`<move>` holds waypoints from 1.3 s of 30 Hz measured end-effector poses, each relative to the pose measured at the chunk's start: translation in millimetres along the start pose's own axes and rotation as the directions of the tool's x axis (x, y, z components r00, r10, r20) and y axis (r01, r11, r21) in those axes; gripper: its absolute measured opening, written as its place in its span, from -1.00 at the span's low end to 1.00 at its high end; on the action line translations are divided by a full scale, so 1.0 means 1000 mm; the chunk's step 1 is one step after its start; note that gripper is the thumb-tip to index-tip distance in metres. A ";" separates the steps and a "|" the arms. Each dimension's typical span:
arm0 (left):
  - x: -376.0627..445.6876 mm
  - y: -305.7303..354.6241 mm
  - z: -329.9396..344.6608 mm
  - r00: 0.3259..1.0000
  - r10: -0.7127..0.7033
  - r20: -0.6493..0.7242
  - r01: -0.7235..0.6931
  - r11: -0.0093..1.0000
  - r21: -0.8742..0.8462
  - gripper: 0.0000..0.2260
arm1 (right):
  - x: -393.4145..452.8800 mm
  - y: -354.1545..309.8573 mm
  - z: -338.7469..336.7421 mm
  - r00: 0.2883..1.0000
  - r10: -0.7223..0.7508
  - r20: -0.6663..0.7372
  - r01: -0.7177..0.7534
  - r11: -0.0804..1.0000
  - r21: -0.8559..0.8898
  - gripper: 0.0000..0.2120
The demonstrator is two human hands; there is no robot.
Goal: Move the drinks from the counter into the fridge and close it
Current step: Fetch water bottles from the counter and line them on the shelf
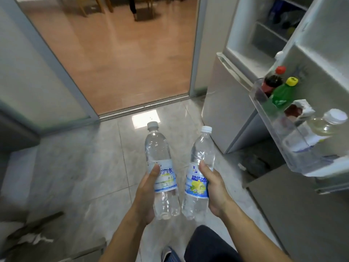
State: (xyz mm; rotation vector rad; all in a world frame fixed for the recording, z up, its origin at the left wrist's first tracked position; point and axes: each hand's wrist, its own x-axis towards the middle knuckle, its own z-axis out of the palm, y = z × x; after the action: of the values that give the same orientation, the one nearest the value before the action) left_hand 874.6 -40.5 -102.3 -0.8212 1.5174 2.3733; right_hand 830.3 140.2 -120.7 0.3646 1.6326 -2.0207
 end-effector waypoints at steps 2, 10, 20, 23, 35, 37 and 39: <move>0.023 0.015 -0.004 1.000 -0.002 0.006 0.002 1.000 -0.002 -0.45 | 0.025 -0.010 0.013 1.000 0.005 -0.002 -0.005 1.000 0.010 -0.30; 0.143 0.097 -0.001 0.999 0.035 0.012 -0.036 0.998 0.045 -0.47 | 0.154 -0.072 0.046 1.000 -0.023 -0.003 0.023 0.998 0.051 -0.35; 0.289 0.220 0.049 0.997 0.033 0.066 -0.043 0.987 0.156 -0.43 | 0.297 -0.187 0.048 0.994 -0.085 -0.065 0.090 0.993 0.080 -0.43; 0.331 0.246 0.067 0.993 0.002 0.119 -0.022 0.986 0.166 -0.43 | 0.331 -0.210 0.042 0.986 -0.088 -0.141 0.105 0.988 0.114 -0.40; 0.515 0.346 0.146 0.876 -0.196 0.441 0.068 0.954 0.291 -0.35 | 0.442 -0.305 0.034 0.849 -0.110 -0.516 0.296 0.909 0.293 -0.42; 0.539 0.363 0.163 0.822 -0.254 0.510 0.096 0.944 0.316 -0.30 | 0.451 -0.321 0.030 0.816 -0.108 -0.568 0.331 0.893 0.305 -0.43; 0.560 0.373 0.182 0.771 -0.301 0.562 0.120 0.934 0.336 -0.30 | 0.458 -0.335 0.024 0.779 -0.102 -0.619 0.355 0.885 0.300 -0.48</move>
State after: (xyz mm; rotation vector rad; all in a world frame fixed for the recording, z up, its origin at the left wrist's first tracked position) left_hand 182.9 -114.2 -68.1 -0.1159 1.3417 1.9113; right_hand 269.7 65.0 -70.7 1.0890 1.6347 -2.6280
